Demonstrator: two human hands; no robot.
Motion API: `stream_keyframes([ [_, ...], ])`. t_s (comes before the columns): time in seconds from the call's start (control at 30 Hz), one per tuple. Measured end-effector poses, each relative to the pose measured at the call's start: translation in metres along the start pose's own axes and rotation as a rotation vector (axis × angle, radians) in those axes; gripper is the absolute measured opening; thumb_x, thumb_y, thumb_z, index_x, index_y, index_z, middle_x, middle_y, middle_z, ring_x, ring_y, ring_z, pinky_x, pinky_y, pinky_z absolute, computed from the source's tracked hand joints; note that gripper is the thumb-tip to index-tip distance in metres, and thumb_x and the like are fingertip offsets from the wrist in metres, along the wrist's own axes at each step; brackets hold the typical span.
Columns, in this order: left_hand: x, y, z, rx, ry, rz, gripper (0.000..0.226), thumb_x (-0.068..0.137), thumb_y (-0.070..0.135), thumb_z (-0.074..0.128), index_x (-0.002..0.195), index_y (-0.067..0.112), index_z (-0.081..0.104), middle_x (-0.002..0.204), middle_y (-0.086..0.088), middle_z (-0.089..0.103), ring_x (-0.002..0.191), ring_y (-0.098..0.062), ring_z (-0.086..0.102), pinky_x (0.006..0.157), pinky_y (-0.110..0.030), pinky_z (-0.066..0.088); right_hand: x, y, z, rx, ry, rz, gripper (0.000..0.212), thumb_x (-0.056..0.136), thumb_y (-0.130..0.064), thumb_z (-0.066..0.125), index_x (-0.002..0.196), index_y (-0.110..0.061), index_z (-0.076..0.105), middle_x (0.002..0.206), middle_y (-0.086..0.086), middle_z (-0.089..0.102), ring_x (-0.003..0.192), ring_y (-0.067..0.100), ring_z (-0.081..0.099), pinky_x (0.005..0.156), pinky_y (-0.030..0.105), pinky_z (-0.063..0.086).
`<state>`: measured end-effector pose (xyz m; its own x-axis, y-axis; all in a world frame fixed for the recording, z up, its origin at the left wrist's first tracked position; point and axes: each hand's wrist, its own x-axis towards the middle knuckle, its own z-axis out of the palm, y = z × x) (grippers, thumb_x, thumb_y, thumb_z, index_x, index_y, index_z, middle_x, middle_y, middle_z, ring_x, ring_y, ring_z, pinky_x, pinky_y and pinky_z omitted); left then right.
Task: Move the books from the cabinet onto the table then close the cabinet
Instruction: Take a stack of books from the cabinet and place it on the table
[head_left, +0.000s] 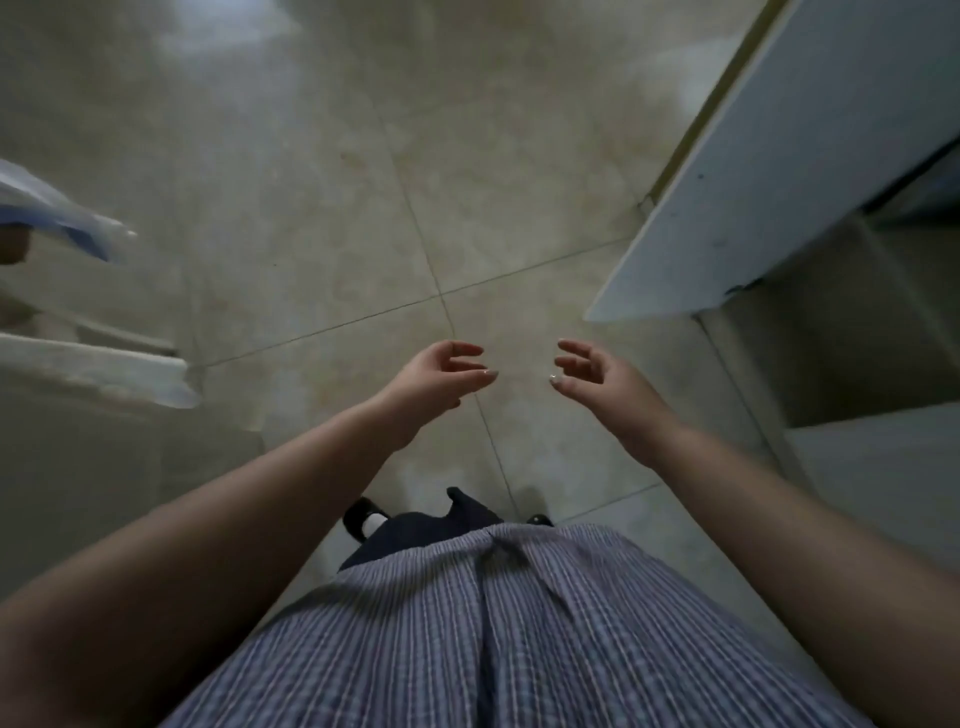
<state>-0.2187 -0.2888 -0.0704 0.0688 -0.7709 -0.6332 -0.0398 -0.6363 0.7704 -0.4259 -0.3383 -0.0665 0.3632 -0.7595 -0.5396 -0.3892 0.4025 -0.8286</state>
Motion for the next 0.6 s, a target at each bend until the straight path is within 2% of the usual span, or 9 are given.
stream_keyframes([
  [0.27,0.043,0.052,0.179,0.176,-0.293,0.014,0.041,0.084,0.024,0.068,0.122,0.020,0.053,0.112,0.001,0.065,0.101,-0.014,0.061,0.086,-0.030,0.045,-0.075,0.075,-0.156,0.147,0.380,0.081,0.046,0.087,-0.012,0.063,0.131,-0.017,0.049,0.126,0.007,0.055,0.121,0.016,0.051,0.105,0.033,0.042],
  [0.43,0.060,0.076,0.247,0.245,-0.421,0.004,0.036,0.086,0.021,0.067,0.119,0.020,0.054,0.103,0.006,0.066,0.097,-0.012,0.061,0.089,-0.032,0.044,-0.098,0.104,-0.203,0.275,0.516,0.092,0.038,0.087,-0.010,0.062,0.120,-0.024,0.051,0.120,0.003,0.055,0.115,0.014,0.052,0.105,0.030,0.041],
  [0.6,0.091,0.107,0.297,0.295,-0.468,-0.006,0.035,0.085,0.021,0.067,0.119,0.020,0.056,0.112,-0.001,0.065,0.104,-0.016,0.060,0.093,-0.034,0.045,-0.100,0.115,-0.242,0.336,0.606,0.105,0.037,0.087,-0.015,0.063,0.119,-0.030,0.051,0.117,-0.001,0.056,0.113,0.011,0.053,0.103,0.029,0.040],
])
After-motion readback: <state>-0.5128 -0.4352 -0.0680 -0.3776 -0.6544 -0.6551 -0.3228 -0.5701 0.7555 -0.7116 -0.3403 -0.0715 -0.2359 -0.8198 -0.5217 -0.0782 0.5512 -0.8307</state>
